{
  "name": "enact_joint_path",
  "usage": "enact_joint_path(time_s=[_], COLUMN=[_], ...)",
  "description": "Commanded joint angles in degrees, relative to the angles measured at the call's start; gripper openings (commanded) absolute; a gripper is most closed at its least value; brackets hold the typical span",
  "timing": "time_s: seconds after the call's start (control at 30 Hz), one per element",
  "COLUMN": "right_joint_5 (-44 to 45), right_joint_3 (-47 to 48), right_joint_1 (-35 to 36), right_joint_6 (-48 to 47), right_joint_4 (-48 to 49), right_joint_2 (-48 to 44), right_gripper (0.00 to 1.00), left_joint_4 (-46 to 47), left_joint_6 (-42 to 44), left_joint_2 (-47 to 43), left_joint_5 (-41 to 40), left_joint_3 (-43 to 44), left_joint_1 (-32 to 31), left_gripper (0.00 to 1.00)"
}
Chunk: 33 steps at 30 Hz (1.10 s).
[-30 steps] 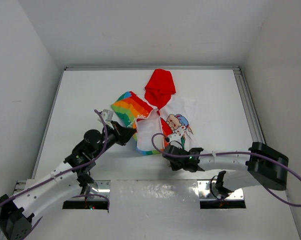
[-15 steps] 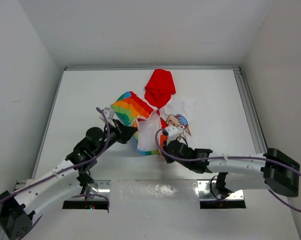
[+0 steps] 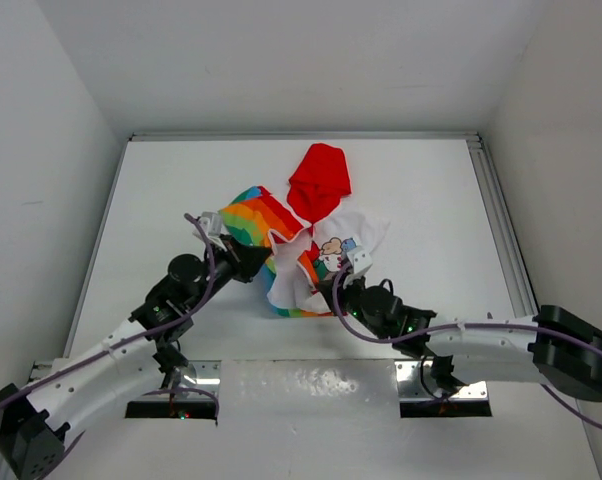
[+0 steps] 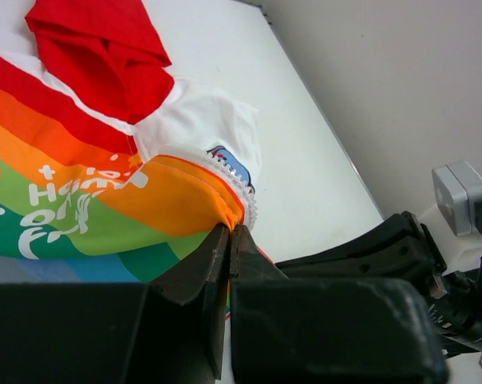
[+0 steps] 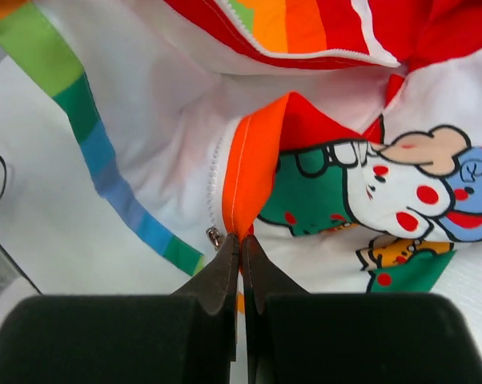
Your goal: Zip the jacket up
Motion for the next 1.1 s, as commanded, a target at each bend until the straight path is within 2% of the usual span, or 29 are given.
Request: enact_joint_path(time_s=[0.0,0.17,0.47,0.7,1.07], right_joint_5=[0.5,0.5,0.7,-1.6,-1.5], right_joint_3=[-2.0,-4.3,-4.0,0.2,1.5], right_joint_1=[-0.2,-0.2,-0.2,-0.2,-0.2], right_joint_6=[0.1,-1.4,-0.6,2.1,5.0], right_joint_4=[14.6,25.6,33.8,29.4,27.1], right_joint_2=[-2.8,-3.6,-1.5,0.1,0.1], right_gripper=[0.00,0.00,0.00,0.00,0.00], left_joint_4=[5.9,9.2,12.3,14.7,16.8], left_joint_6=[-0.6,-1.8,-4.9,-4.7,-4.7], left_joint_2=[1.6,4.3,5.1,4.4,4.6], left_joint_5=[0.8,4.4,8.8,11.6,13.0], left_joint_3=[0.2,-0.1,-0.1,-0.6,-0.9], left_joint_1=[-0.2,-0.2,-0.2,-0.2,-0.2], left_gripper=[0.00,0.00,0.00,0.00,0.00])
